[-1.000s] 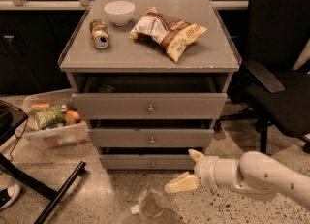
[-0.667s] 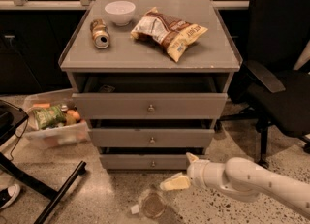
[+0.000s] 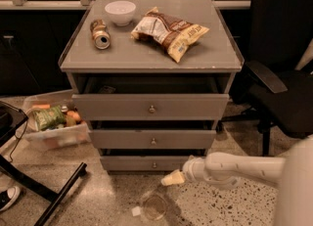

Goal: Open bottom drawer

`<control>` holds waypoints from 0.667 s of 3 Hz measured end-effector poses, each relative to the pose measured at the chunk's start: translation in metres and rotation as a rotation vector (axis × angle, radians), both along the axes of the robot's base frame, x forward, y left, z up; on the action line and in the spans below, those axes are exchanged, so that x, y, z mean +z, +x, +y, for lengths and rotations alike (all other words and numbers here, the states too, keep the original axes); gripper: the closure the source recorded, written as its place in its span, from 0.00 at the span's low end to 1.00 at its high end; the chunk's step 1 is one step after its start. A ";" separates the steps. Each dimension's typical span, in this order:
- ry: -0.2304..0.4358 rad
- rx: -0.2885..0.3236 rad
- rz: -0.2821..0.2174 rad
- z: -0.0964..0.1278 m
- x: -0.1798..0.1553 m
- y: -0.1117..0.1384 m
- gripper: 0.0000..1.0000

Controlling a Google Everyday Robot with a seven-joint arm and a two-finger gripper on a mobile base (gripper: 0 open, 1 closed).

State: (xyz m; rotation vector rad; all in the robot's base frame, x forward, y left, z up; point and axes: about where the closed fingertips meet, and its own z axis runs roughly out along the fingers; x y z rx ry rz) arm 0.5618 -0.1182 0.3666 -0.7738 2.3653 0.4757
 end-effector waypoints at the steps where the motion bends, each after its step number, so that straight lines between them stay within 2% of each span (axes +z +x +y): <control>1: -0.050 0.050 0.014 0.010 -0.011 0.005 0.00; 2: -0.050 0.050 0.014 0.010 -0.011 0.005 0.00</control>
Offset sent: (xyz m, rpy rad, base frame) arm 0.0053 0.0070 -0.0116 -0.0514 0.0150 0.0442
